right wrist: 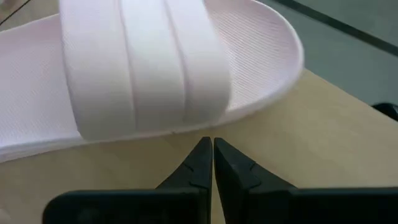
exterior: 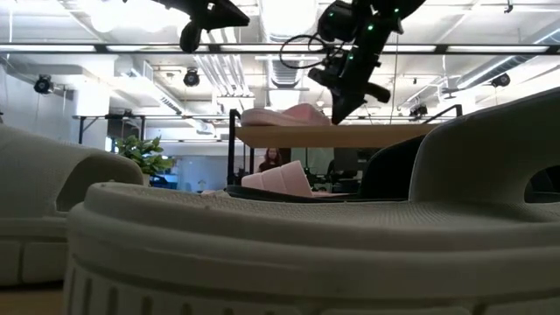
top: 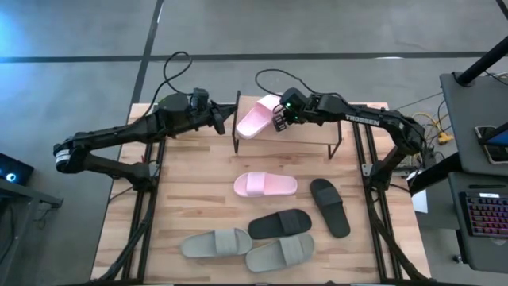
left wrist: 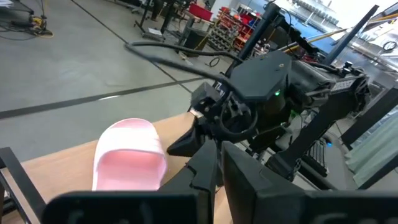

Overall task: Pick and place slides into the shelf
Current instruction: Put the left pink slide on the shelf

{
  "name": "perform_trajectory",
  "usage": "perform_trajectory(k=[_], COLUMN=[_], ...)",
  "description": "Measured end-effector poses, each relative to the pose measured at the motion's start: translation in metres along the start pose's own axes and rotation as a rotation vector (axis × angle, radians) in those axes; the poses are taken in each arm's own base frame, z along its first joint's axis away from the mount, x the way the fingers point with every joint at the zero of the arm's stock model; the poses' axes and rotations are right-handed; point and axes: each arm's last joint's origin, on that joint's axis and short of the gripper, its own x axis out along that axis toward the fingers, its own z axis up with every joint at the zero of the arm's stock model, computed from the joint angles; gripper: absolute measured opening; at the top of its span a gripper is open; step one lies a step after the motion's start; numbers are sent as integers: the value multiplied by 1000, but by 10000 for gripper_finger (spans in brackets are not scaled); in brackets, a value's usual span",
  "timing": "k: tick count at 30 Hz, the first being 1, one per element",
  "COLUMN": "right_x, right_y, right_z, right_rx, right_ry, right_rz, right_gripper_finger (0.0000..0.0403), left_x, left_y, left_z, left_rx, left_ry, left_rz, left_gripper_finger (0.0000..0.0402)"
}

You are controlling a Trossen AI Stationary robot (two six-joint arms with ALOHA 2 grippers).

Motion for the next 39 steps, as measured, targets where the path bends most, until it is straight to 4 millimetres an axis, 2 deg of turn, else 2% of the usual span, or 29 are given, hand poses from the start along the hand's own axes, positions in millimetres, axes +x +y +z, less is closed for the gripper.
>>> perform_trajectory(k=[7, 17, 27, 34, 39], right_x=[23, 32, 45, 43, 30], right_y=[7, 20, 18, 20, 17], right_z=[10, 32, 43, 41, 36], right_rx=[-22, -73, -40, -18, -40], right_ry=[34, -32, -70, -52, -2], right_rz=[-3, 29, 75, 90, 74], right_gripper_finger=[9, 9, 9, 9, 9], left_x=[0, 1, 1, 1, 1], left_y=[0, 2, 2, 2, 2], left_z=[0, -4, -4, -5, -5], left_rx=[3, 7, 6, 6, 6], left_ry=[1, 12, 10, 10, 10], left_rz=[1, 7, 8, 10, 10], left_gripper_finger=[11, 11, 11, 11, 11])
